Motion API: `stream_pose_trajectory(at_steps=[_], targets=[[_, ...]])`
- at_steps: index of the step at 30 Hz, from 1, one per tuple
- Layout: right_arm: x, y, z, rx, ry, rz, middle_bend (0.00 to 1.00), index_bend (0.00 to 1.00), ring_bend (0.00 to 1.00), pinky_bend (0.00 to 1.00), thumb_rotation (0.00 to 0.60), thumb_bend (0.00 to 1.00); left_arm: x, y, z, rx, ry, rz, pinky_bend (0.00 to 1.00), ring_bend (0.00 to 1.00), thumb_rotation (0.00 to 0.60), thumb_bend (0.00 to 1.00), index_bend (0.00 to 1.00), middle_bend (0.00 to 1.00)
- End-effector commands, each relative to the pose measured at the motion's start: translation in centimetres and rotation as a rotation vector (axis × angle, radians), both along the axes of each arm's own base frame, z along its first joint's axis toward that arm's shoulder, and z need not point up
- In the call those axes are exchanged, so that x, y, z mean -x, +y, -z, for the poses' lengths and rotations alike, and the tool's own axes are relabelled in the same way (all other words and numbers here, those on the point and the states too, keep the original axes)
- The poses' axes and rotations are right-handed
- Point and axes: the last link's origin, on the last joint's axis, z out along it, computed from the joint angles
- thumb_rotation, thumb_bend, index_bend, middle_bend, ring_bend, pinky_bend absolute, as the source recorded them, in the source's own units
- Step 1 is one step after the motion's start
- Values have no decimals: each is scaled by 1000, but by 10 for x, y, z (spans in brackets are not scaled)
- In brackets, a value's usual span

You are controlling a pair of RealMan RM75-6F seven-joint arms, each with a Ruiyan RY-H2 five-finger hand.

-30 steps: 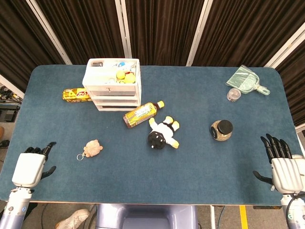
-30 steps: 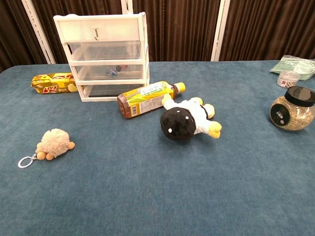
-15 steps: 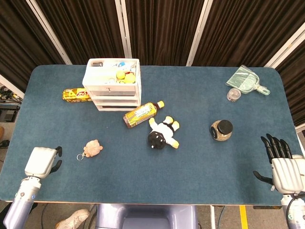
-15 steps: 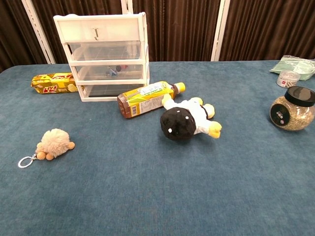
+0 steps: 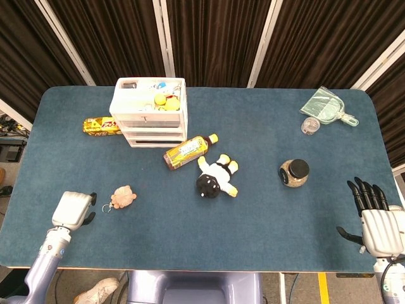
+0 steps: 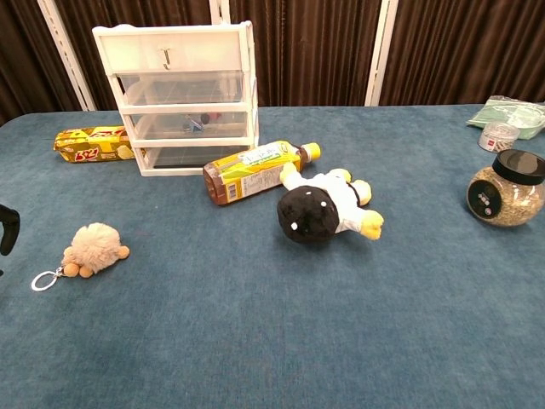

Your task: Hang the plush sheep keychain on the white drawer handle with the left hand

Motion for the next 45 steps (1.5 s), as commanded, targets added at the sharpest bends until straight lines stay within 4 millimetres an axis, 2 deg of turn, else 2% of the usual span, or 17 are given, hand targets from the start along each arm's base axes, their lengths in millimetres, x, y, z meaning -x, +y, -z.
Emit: stream_pose_trajectory(at_steps=[1,7,17,26,45], targets=[[0,0,0,0,-1,0,0,0,0,0,600,15,2,1,8,14,11,1,776,902,600,295,513,1000],[0,0,0,0,-4,-3,0,0,0,0,600,15,8,1,26,45,37,-2,776,900,600,298,523,1000],[0,0,-1,0,-8,-1,0,0,0,0,600,15,4,6,44,51,2,-20,776,898,600,322,533,1000],[0,0,-1,-1,-11,-1,0,0,0,0,600,15,1,13,47,45,-3,-27,774,895,600,333,535,1000],[-1,0,-2,4,-16,-3,0,0,0,0,600,16,7,13,50,59,-7,-85,774,894,600,416,558,1000]])
